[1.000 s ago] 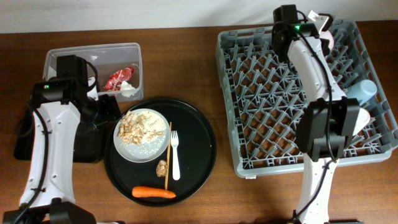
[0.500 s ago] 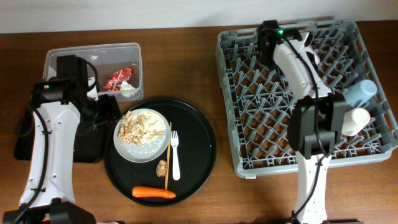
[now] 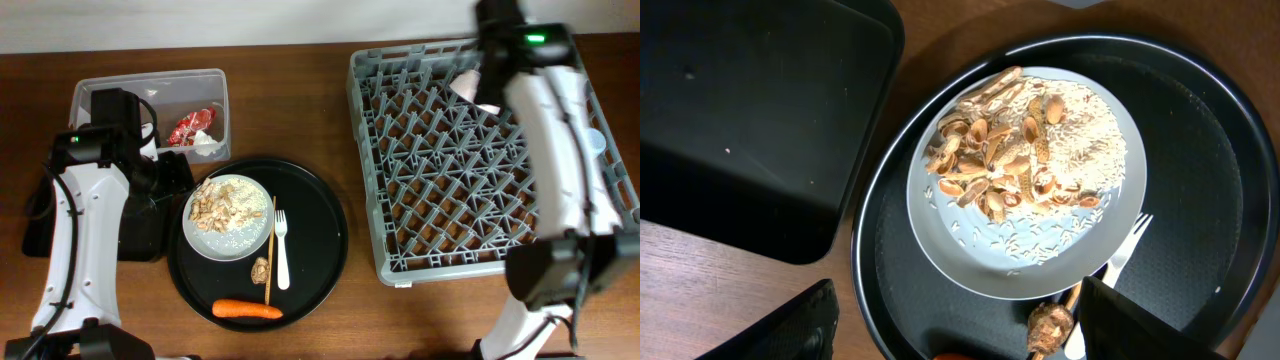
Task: Sort waste into correct bins and load items into the dishwasher rack
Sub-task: 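Release the bowl and move the right gripper over to the plate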
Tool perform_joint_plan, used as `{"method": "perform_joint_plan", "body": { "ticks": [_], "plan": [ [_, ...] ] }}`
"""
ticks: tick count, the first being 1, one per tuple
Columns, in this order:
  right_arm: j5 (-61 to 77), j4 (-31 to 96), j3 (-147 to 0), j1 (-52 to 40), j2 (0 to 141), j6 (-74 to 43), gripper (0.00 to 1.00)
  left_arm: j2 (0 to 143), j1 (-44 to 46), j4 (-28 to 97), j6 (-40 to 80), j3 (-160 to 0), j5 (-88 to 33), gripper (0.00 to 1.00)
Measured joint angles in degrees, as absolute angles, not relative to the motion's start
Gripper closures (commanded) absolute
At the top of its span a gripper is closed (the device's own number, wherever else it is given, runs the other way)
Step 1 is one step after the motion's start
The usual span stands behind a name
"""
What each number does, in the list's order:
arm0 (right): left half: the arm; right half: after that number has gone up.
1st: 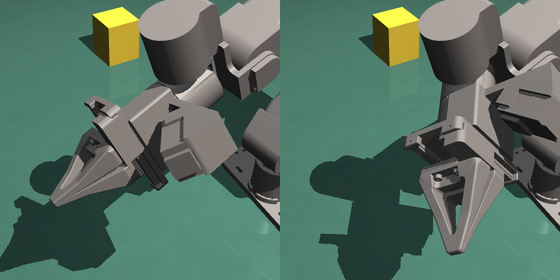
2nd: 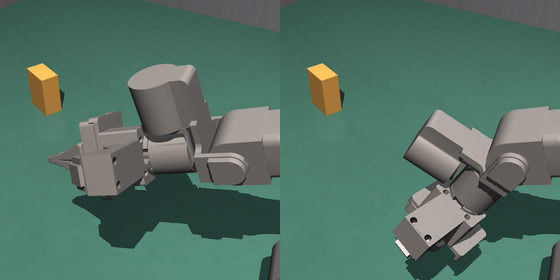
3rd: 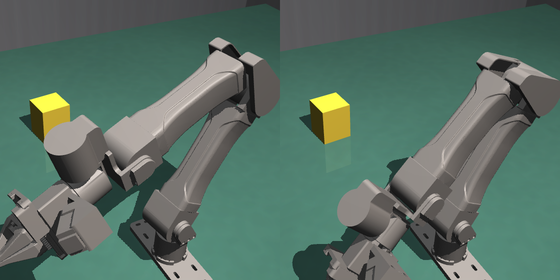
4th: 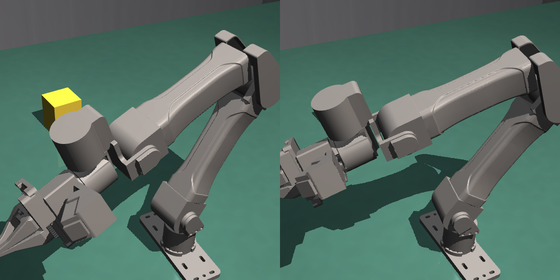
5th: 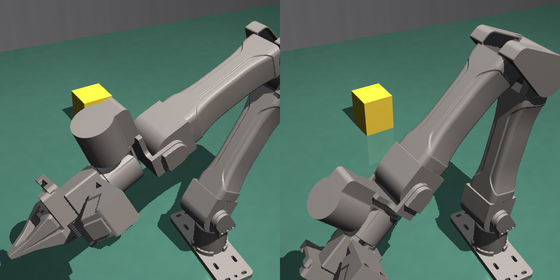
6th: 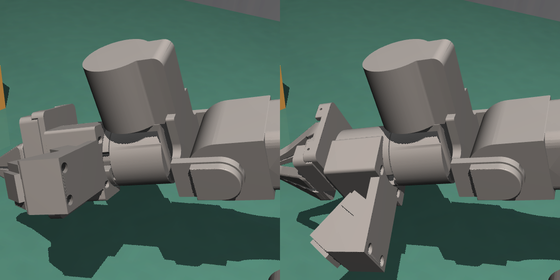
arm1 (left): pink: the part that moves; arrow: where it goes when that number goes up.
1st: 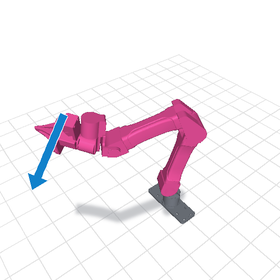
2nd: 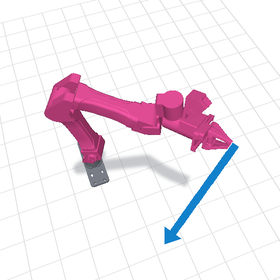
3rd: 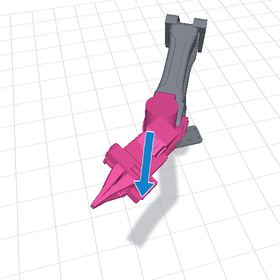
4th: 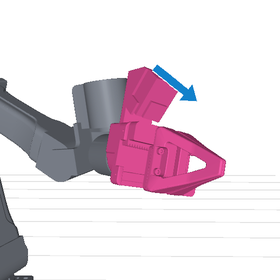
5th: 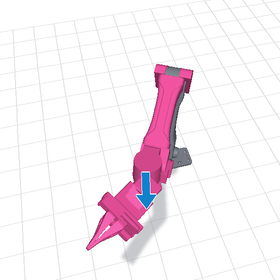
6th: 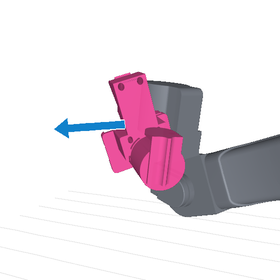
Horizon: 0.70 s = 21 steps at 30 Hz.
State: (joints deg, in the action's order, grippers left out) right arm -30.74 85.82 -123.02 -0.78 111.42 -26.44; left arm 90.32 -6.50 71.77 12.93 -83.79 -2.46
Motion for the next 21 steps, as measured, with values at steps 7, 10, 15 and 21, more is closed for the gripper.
{"method": "perform_joint_plan", "body": {
  "ticks": [7,10,15,21],
  "plan": [
    [-16.64,96.95,-115.37,6.04,112.25,-18.94,0.40,90.32,-6.50,71.72,12.93,-83.79,-2.46,0.23],
    [-14.50,95.74,-109.40,5.10,112.38,-17.17,0.40,90.32,-6.50,71.72,12.93,-83.79,-2.42,0.23],
    [-9.91,88.53,-97.36,3.03,112.49,-14.17,0.40,90.32,-6.50,71.75,12.93,-83.79,-2.28,0.23],
    [-8.88,83.26,-89.17,-0.25,112.62,-12.80,0.40,90.32,-6.50,71.75,12.93,-83.79,-2.26,0.23]
  ]
}}
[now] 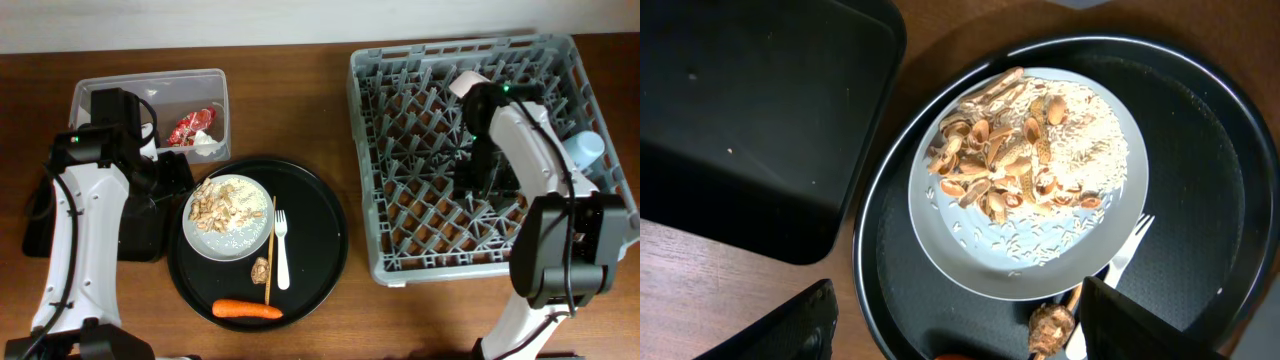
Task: Sort waste into correct bins and load items into the dishwasher rack
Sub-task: 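Release the bowl and move the right gripper over to the plate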
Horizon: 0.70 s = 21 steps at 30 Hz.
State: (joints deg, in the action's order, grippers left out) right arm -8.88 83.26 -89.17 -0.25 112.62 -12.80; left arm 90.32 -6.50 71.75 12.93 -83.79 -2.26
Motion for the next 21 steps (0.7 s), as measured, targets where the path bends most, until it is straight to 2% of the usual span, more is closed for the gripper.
{"method": "perform_joint_plan", "body": {
  "ticks": [7,15,21],
  "plan": [
    [-6.63,82.41,-86.00,-4.58,112.62,-11.75,0.39,90.32,-6.50,71.79,12.93,-83.79,-2.28,0.23],
    [-7.81,81.87,-86.00,-0.16,112.09,-11.57,0.39,90.32,-6.50,71.81,12.93,-83.79,-2.28,0.23],
    [-5.69,78.91,-89.03,2.42,103.96,-7.20,0.41,90.32,-6.50,71.83,12.93,-83.79,-2.26,0.24]
  ]
}}
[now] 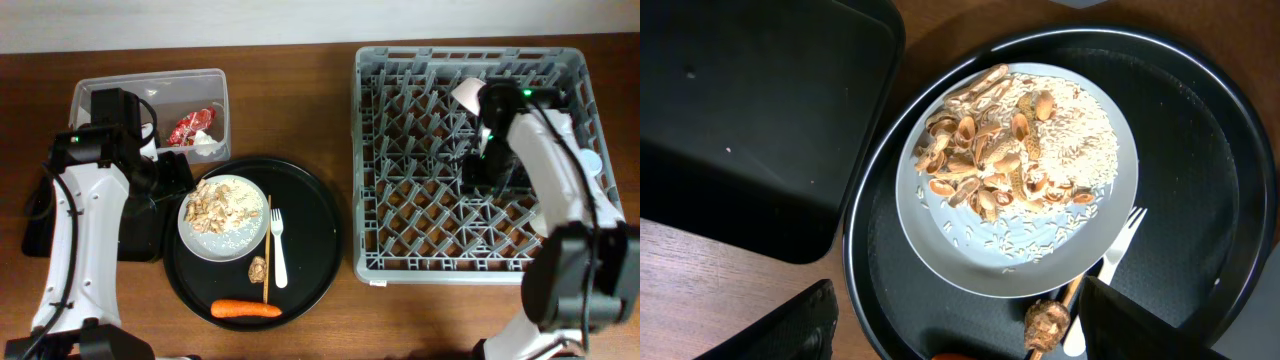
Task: Sort waste into correct bins and load items into the dishwasher rack
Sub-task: 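Release the bowl and move the right gripper over to the plate, then lower the right gripper and grasp the white fork on the tray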
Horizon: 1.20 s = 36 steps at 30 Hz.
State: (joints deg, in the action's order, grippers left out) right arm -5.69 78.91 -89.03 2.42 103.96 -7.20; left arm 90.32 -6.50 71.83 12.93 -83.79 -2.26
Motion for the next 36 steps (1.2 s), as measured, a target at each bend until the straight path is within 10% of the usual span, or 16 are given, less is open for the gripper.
{"method": "perform_joint_plan", "body": {
  "ticks": [21,36],
  "plan": [
    [14.66,70.02,-90.96,-16.03,97.76,3.42,0.33,90.32,-6.50,73.36,12.95,-83.79,-0.69,0.23],
    [9.13,60.77,-90.96,-44.99,105.10,-19.38,0.34,90.32,-6.50,74.08,12.97,-83.79,2.00,0.23]
  ]
}}
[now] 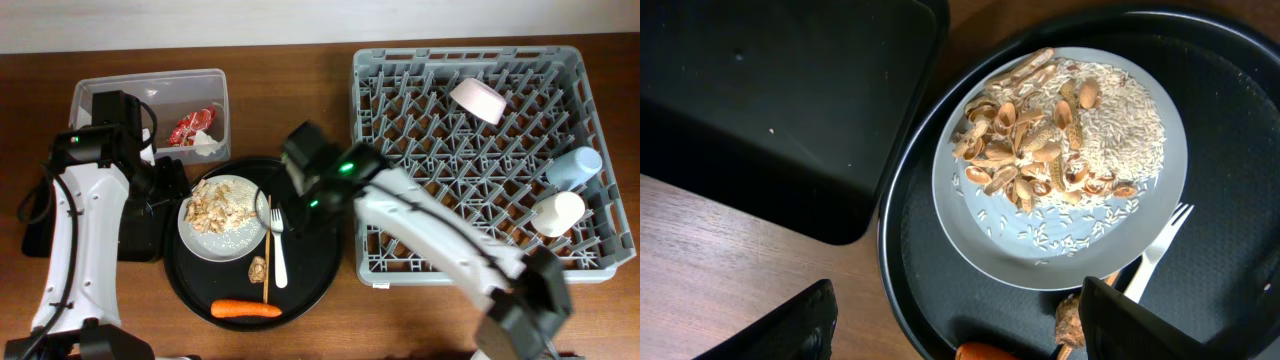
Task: Sort waste into correct bins and load items into the dishwasher rack
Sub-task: 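Lower the right gripper and grasp the white fork on the tray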
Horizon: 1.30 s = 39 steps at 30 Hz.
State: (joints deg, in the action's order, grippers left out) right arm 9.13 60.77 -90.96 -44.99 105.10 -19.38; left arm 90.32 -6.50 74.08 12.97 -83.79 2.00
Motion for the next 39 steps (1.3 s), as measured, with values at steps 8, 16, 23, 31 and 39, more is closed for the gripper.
{"method": "perform_joint_plan", "body": {
  "ticks": [8,16,23,31,39],
  "plan": [
    [4.27,55.27,-90.96,-52.56,115.48,-31.35,0.35,90.32,-6.76,73.41,13.15,-83.79,1.98,0.22],
    [1.17,53.71,-90.96,-53.41,119.20,-37.76,0.39,90.32,-8.82,73.28,13.58,-83.79,2.02,0.23],
    [0.62,51.75,-90.96,-53.41,122.17,-40.80,0.40,90.32,-8.82,73.28,13.58,-83.79,2.00,0.22],
    [-3.46,51.57,-90.96,-53.41,122.54,-43.16,0.45,90.32,-8.82,73.28,13.58,-83.79,2.00,0.23],
    [-2.26,50.22,-90.96,-53.41,123.55,-43.48,0.45,90.32,-8.82,73.28,13.58,-83.79,2.00,0.23]
  ]
}}
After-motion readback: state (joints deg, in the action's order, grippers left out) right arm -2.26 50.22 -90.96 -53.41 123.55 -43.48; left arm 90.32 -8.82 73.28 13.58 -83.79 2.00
